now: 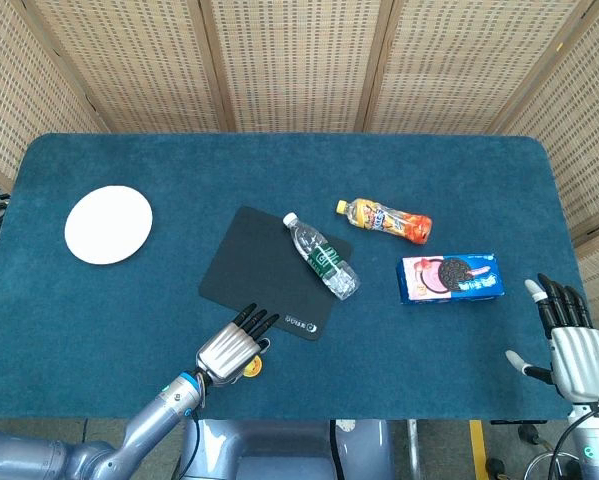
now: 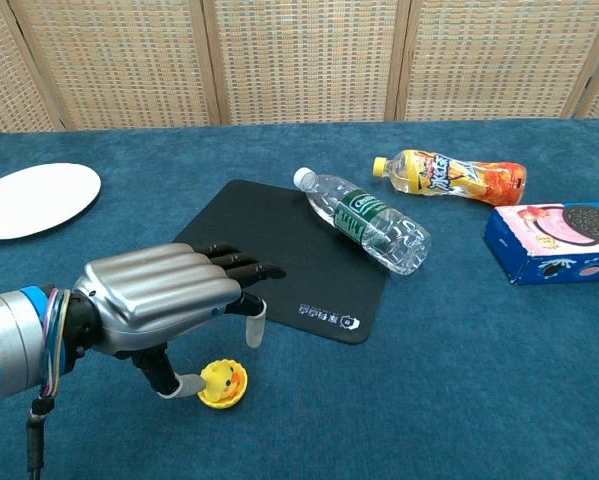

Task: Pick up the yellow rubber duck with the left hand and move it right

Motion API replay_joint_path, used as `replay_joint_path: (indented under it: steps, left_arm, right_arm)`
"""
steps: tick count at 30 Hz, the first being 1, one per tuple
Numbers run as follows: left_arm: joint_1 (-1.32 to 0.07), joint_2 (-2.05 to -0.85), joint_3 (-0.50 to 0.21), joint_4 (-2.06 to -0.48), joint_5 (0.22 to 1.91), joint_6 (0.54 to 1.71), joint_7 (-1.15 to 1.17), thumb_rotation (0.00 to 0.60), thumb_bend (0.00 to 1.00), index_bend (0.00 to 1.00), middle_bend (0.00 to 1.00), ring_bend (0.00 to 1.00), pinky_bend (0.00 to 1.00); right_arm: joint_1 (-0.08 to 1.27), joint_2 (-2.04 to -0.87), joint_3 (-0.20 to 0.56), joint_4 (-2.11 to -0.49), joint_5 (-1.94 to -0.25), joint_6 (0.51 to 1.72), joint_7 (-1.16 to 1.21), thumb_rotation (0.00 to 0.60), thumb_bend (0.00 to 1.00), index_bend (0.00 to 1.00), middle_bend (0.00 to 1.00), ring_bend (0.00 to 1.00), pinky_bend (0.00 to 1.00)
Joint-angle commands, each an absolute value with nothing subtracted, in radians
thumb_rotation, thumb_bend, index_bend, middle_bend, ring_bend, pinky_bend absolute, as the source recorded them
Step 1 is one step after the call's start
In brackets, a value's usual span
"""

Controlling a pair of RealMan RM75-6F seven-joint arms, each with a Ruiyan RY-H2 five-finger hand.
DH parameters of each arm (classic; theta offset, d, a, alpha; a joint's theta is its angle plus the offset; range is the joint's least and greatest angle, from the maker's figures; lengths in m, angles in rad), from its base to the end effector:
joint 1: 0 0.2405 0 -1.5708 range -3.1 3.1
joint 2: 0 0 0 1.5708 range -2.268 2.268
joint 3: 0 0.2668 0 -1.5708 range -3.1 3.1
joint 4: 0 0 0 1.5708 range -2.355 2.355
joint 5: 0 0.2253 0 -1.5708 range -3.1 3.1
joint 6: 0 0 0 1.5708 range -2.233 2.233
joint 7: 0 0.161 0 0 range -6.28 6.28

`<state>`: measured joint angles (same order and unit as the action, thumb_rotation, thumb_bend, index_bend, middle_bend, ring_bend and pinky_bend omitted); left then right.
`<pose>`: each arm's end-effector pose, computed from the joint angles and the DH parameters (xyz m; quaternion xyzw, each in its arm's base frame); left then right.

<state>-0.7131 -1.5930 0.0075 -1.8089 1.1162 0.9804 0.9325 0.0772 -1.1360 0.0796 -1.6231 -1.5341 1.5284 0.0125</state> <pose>-0.1063 0.2476 -0.0857 -0.8767 -0.2240 -0.2705 0.3288 -0.3136 -0.2035 0.1520 0.5808 -0.3733 0.4274 0.5836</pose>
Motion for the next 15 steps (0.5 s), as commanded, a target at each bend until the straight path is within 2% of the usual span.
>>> replay_joint_path:
  steps: [1, 8, 15]
  left_arm:
    - [-0.717, -1.594, 0.01, -1.811, 1.11, 0.984, 0.932, 0.6, 0.29, 0.22, 0.0, 0.0, 0.0]
    - [-0.708, -1.569, 0.008, -1.839, 1.13, 1.017, 0.891, 0.6, 0.29, 0.15, 0.0, 0.0, 0.0]
    - [-0.614, -1.447, 0.022, -1.91, 1.242, 1.178, 0.755, 0.6, 0.28, 0.03, 0.0, 0.0, 0.0]
  right_arm:
    - [0.077, -1.136, 0.079, -1.623, -1.535, 1.528, 0.012, 0.6, 0.0, 0.03, 0.0, 0.0, 0.01]
    - [0.078, -1.136, 0.08, -1.621, -1.534, 1.527, 0.014, 0.6, 0.0, 0.03, 0.0, 0.0, 0.01]
    - [0.08, -1.138, 0.08, -1.618, -1.53, 1.52, 0.012, 0.6, 0.0, 0.03, 0.0, 0.0, 0.01]
